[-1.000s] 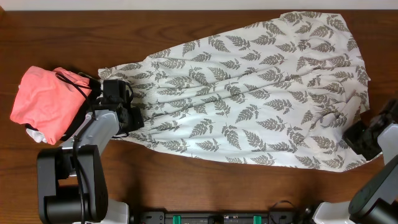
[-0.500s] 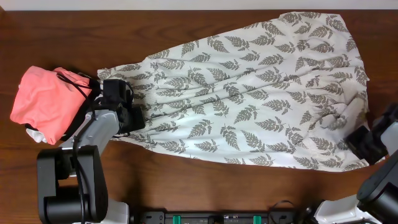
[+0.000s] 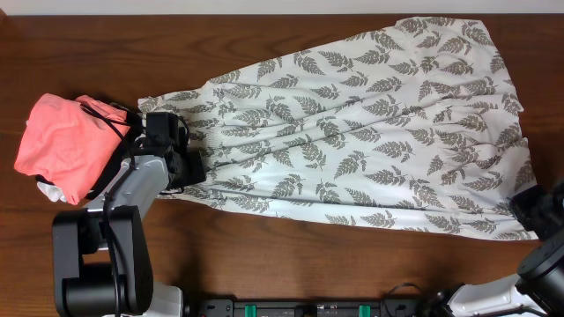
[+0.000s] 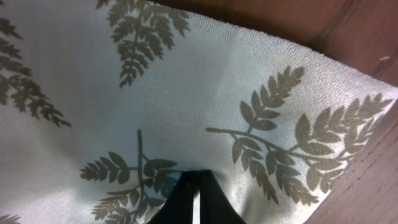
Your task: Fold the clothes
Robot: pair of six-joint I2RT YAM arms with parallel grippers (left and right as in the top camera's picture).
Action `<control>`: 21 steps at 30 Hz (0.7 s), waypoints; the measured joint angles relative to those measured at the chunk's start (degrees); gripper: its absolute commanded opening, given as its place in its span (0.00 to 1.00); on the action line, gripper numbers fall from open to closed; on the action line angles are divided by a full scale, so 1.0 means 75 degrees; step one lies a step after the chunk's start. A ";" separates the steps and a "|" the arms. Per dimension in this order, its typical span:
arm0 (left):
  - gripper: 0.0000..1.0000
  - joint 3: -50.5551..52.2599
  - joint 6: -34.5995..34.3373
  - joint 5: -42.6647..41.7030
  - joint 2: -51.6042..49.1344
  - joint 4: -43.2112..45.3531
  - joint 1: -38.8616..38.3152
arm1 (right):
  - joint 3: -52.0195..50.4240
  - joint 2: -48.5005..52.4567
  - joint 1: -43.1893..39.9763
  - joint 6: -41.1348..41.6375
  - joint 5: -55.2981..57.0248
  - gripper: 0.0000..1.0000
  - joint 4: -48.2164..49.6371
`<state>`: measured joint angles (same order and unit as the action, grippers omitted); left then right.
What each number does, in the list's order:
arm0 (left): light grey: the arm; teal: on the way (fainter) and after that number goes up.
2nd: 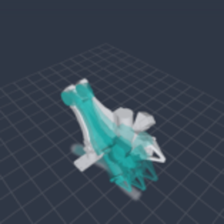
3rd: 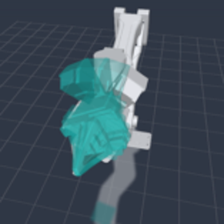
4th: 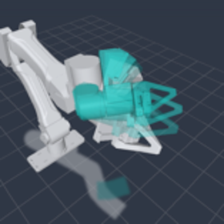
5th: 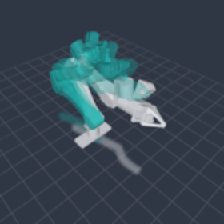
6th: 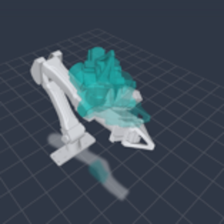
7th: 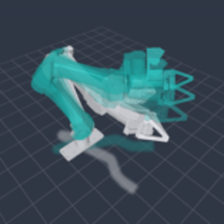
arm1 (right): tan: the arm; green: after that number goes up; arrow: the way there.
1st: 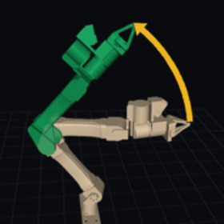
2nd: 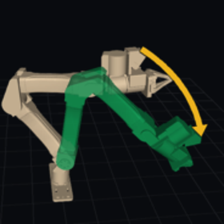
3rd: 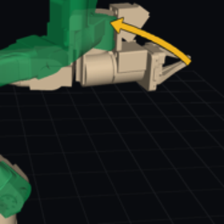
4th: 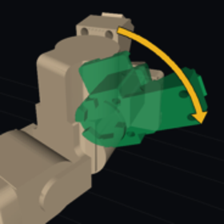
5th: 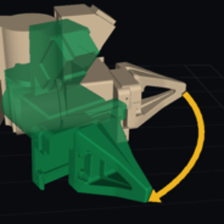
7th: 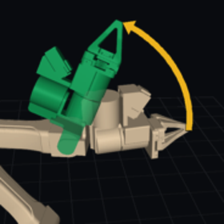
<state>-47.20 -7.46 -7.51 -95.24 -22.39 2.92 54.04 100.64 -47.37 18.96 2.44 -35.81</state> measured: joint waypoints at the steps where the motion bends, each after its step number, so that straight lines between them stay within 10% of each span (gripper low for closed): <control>1: 0.43 0.0000 0.0000 0.0000 0.0000 0.0000 0.0000 | 0.0050 0.0023 -0.0015 0.0000 -0.0050 0.07 -0.0076; 21: 0.44 -0.0006 0.0000 -0.0003 0.0000 -0.0009 0.0000 | 0.4089 -0.1370 0.1469 -0.1259 -0.1746 0.18 -0.2037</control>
<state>-47.24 -7.46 -7.53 -95.24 -22.46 2.92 84.71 90.37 -36.36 9.52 -10.66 -51.09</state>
